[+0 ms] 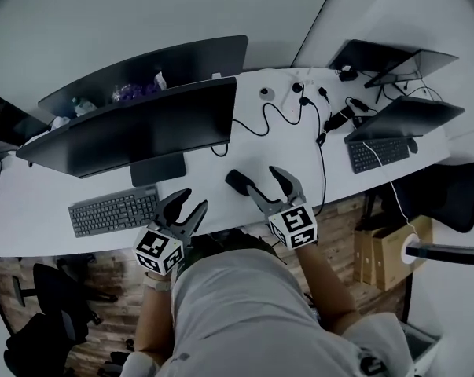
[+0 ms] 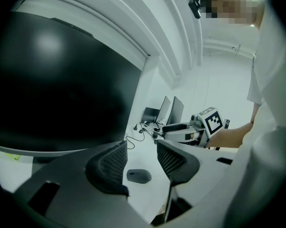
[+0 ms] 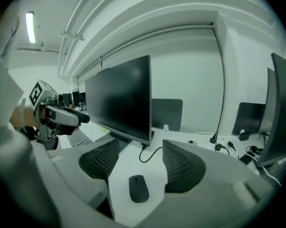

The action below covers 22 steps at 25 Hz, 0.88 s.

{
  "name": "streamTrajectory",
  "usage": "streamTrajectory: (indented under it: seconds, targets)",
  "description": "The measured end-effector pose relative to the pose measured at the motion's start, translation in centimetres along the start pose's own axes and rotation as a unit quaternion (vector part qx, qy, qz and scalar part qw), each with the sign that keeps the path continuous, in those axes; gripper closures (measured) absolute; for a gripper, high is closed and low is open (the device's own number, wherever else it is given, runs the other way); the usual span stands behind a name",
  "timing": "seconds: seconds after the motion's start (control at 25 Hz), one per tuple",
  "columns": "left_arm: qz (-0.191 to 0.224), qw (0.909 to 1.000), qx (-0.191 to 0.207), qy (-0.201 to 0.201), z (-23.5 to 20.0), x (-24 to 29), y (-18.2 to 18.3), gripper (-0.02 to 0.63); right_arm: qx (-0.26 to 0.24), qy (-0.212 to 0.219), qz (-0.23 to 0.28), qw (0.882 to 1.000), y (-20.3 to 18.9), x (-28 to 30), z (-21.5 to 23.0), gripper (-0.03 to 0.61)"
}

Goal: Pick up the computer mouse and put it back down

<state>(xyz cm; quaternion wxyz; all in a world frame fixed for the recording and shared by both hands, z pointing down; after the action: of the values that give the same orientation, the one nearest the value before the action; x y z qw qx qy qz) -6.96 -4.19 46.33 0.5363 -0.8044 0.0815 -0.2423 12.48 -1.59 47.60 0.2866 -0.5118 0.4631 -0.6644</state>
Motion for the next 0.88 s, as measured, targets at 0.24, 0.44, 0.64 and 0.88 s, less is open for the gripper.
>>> streamTrajectory:
  seconds: [0.24,0.44,0.64,0.88]
  targets:
    - [0.006,0.9996,0.014,-0.024,0.6,1.4,1.3,0.437,-0.002,-0.016,0.033,0.999,1.9,-2.7,0.2,0.298]
    - [0.012,0.9988,0.023,-0.042,1.0,2.3,2.4,0.436,-0.002,-0.030,0.052,0.998,2.6,-4.4,0.2,0.298]
    - [0.014,0.9978,0.032,-0.056,1.7,3.0,3.1,0.436,-0.003,-0.041,0.069,0.997,3.0,-5.9,0.1,0.299]
    - [0.019,0.9966,0.035,-0.072,2.2,3.5,3.4,0.437,-0.012,-0.056,0.086,0.995,3.2,-7.3,0.1,0.299]
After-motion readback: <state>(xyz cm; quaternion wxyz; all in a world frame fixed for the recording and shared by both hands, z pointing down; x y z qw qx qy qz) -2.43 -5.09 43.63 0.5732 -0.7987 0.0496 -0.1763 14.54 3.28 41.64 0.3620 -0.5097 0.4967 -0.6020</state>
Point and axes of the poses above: the fingertips, and each gripper's own axes: x forward along the fingers, z to its right, y out of its top, the point moved 4 cm from there along -x, backward along the fingers, and after that the axes turned 1 degree about z, right-handed, at the moved point
